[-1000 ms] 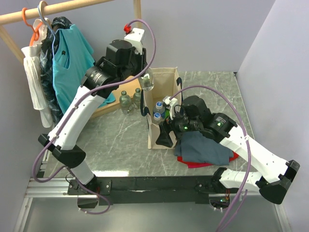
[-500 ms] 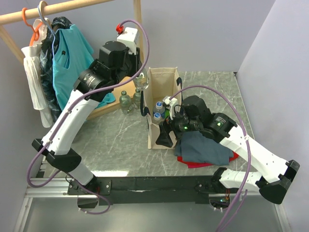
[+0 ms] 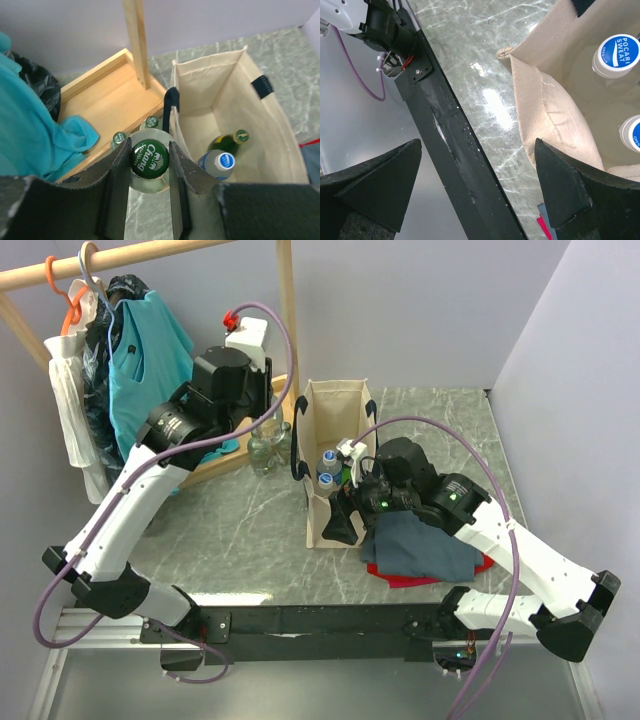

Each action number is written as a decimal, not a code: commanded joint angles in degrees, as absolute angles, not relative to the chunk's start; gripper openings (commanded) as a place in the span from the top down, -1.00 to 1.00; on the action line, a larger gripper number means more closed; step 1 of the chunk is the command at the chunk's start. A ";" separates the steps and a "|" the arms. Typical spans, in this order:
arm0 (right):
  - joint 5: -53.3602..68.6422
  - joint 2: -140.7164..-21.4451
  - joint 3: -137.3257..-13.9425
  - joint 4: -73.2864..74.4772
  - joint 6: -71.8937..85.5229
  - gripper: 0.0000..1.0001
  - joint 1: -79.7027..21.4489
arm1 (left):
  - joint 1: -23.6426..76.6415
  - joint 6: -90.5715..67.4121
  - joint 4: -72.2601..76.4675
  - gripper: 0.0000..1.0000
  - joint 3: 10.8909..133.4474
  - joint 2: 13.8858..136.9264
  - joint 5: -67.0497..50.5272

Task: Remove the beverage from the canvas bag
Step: Place the drink at the center of the board, then take out the drink from the canvas bag.

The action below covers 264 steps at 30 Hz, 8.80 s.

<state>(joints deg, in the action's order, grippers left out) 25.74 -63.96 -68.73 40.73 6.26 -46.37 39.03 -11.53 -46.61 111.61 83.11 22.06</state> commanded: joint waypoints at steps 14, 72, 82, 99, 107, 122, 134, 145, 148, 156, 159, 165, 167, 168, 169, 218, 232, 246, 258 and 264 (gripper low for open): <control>25.75 -64.69 -70.49 39.37 5.19 -1.00 -46.67 | 38.94 -13.98 -26.64 0.98 95.03 76.29 27.68; 23.29 -63.72 -69.35 39.99 5.45 -1.00 -46.67 | 39.02 -20.04 9.93 0.98 66.18 85.78 26.98; 23.20 -64.16 -69.43 40.08 5.36 -1.00 -46.67 | 39.37 -21.18 12.83 0.98 63.64 86.57 27.86; 23.91 -64.51 -69.61 39.46 5.19 -1.00 -46.67 | 41.40 -18.63 16.00 0.98 62.31 89.65 31.11; 23.99 -64.95 -69.79 39.73 5.01 -1.00 -46.67 | 41.66 -18.99 13.28 0.88 63.80 89.82 31.29; 23.82 -64.86 -69.35 39.64 4.75 -1.00 -46.67 | 41.75 -19.60 11.07 0.25 65.66 90.53 30.50; 23.64 -64.51 -69.00 39.29 4.92 -1.00 -46.67 | 41.75 -19.69 10.37 -0.40 65.74 89.74 31.11; 23.47 -64.86 -69.70 39.72 4.57 -1.00 -46.76 | 41.75 -19.60 9.58 -0.49 65.57 87.37 31.29; 22.68 -64.60 -70.31 39.90 4.83 -1.00 -46.67 | 41.84 -19.78 7.92 -0.47 66.53 86.40 30.67; 23.56 -64.25 -71.80 40.69 5.19 -1.00 -46.67 | 41.84 -19.08 3.96 -0.50 69.17 81.49 30.24; 22.94 -63.37 -72.33 40.61 4.92 -1.00 -46.67 | 41.84 -18.28 2.04 -0.51 71.10 80.42 29.36; 18.38 -62.84 -74.62 40.96 5.18 -1.00 -46.67 | 41.84 -17.76 -1.30 -0.50 76.46 79.37 25.76; 16.88 -62.32 -74.62 39.82 5.45 -1.00 -46.67 | 41.84 -17.40 -1.41 -0.50 77.16 79.10 23.83; 14.96 -61.53 -74.62 39.21 5.62 -1.00 -46.67 | 41.75 -16.97 -1.32 -0.50 77.95 78.93 23.12; 14.33 -61.18 -74.53 38.07 5.54 -1.00 -46.67 | 41.84 -16.61 -1.49 -0.51 78.39 78.84 22.42; -33.31 -55.11 -72.86 33.22 18.10 -1.00 -42.19 | 41.84 -9.85 -26.10 -0.93 108.19 102.82 -11.16; -24.35 -55.02 -71.98 33.93 20.48 -1.00 -32.43 | 41.92 -9.23 -32.52 -0.93 113.03 108.37 -13.18; -21.36 -56.16 -72.07 33.93 20.21 -1.00 -31.20 | 42.45 -9.23 -38.76 -0.97 117.33 113.99 -7.74; -20.30 -56.95 -71.37 33.49 20.13 -1.00 -30.50 | 42.71 -8.79 -41.22 -0.98 118.83 116.98 -6.86; -19.86 -56.87 -71.19 33.48 20.04 -1.00 -30.23 | 42.98 -8.88 -41.31 -0.98 118.30 117.68 -5.89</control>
<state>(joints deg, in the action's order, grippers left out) -20.08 -57.14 -71.50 34.76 19.94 -30.81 42.41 -9.69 -41.50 116.49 117.45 -7.09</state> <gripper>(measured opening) 0.998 0.988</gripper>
